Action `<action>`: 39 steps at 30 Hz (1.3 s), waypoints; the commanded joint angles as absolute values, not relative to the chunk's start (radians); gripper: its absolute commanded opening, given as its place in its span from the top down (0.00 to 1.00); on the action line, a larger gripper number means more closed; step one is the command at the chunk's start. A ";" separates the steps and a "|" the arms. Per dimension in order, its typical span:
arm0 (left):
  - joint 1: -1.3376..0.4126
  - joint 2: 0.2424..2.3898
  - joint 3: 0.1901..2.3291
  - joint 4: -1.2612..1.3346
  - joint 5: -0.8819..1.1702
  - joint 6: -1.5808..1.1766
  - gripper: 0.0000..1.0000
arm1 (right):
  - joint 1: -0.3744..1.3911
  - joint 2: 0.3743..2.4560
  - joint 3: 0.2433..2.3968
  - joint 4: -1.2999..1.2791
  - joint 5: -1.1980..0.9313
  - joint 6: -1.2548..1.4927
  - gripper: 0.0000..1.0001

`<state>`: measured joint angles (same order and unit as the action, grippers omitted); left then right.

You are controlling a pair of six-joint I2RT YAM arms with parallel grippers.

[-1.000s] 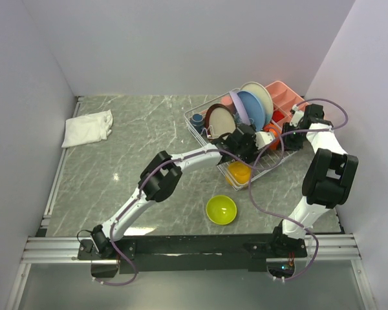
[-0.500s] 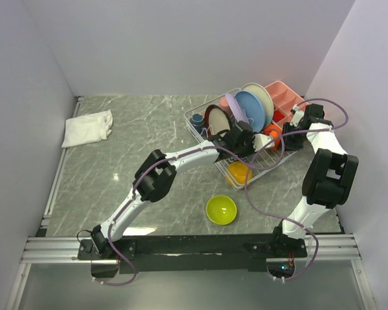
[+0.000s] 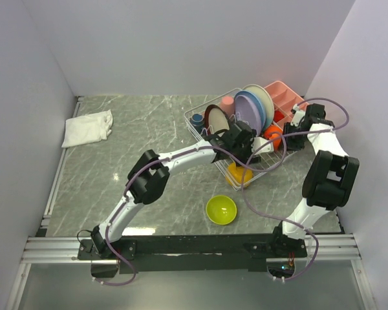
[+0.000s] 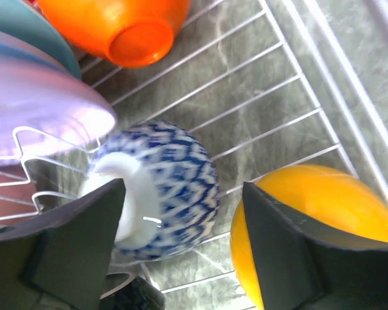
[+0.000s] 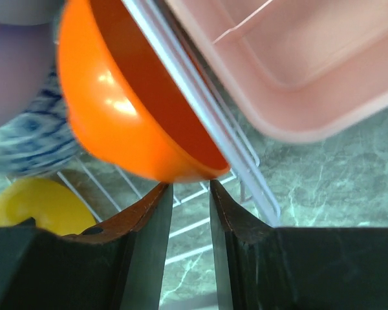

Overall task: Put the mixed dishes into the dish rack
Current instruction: Adjust the dish rack at the center of the board.

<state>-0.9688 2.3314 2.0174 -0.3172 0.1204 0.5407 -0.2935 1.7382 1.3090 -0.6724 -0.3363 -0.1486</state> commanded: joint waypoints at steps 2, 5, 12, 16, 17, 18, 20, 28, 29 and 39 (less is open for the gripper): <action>-0.951 2.211 1.922 -0.313 0.218 0.523 0.14 | -0.299 1.585 1.275 -0.647 -0.347 -0.251 0.62; -0.953 2.116 1.873 -0.258 0.299 0.508 0.11 | -0.298 1.575 1.291 -0.667 -0.324 -0.281 0.62; -0.953 1.951 1.815 -0.279 0.194 0.317 0.03 | -0.296 1.508 1.304 -0.721 -0.335 -0.291 0.61; -0.948 1.861 1.720 -0.315 0.074 0.171 0.03 | -0.298 1.497 1.292 -0.675 -0.293 -0.308 0.60; -0.945 1.832 1.683 -0.298 0.037 0.141 0.04 | -0.299 1.509 1.293 -0.669 -0.291 -0.327 0.59; -0.933 1.783 1.652 -0.298 0.041 0.108 0.04 | -0.296 1.522 1.301 -0.670 -0.287 -0.333 0.58; -0.907 1.740 1.557 -0.293 0.022 0.088 0.04 | -0.296 1.563 1.331 -0.666 -0.279 -0.344 0.58; -0.789 1.620 1.352 -0.296 0.032 0.072 0.04 | -0.295 1.735 1.483 -0.630 -0.238 -0.373 0.57; -0.778 1.612 1.342 -0.299 0.035 0.078 0.04 | -0.293 1.750 1.502 -0.638 -0.230 -0.374 0.57; -0.741 1.638 1.350 -0.304 0.044 0.081 0.04 | -0.290 1.985 1.746 -0.931 -0.304 -0.474 0.61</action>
